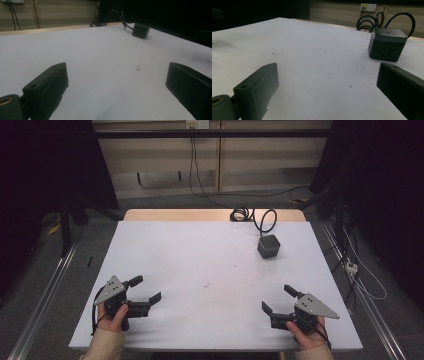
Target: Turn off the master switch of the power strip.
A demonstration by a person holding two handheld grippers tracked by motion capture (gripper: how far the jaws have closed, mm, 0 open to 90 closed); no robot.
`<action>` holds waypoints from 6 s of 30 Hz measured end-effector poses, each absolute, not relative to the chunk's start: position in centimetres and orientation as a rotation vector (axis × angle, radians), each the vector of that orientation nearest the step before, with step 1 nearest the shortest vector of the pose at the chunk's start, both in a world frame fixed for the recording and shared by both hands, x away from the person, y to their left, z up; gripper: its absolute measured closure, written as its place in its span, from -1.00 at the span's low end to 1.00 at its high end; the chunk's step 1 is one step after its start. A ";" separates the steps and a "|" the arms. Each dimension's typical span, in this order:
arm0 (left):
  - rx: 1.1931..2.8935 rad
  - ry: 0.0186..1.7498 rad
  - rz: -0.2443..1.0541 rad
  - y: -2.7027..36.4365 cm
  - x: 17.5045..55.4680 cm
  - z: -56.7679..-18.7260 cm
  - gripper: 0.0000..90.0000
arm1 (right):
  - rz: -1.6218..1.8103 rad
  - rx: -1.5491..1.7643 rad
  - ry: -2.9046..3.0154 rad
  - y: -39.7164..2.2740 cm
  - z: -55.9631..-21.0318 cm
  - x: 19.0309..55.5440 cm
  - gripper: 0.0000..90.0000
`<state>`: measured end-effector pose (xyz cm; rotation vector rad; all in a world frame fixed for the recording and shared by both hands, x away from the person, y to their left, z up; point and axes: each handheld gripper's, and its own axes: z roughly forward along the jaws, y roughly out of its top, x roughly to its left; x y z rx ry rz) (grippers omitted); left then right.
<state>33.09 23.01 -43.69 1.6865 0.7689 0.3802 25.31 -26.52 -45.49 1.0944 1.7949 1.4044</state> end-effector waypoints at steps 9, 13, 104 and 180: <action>1.675 0.775 0.382 23.2 33.1 -43.7 -0.91 | 1.399 1.100 1.807 -26.3 -45.6 25.5 -0.92; 1.680 0.770 0.384 23.2 33.1 -43.7 -0.91 | 1.400 1.106 1.800 -26.1 -45.5 25.8 -0.91; 1.685 0.742 0.378 22.9 33.1 -43.7 -0.91 | 1.270 1.258 1.752 -27.8 -42.6 35.7 -0.75; 1.682 0.731 0.378 23.1 33.2 -43.7 -0.91 | 1.224 1.288 1.716 -28.7 -41.7 40.3 -0.68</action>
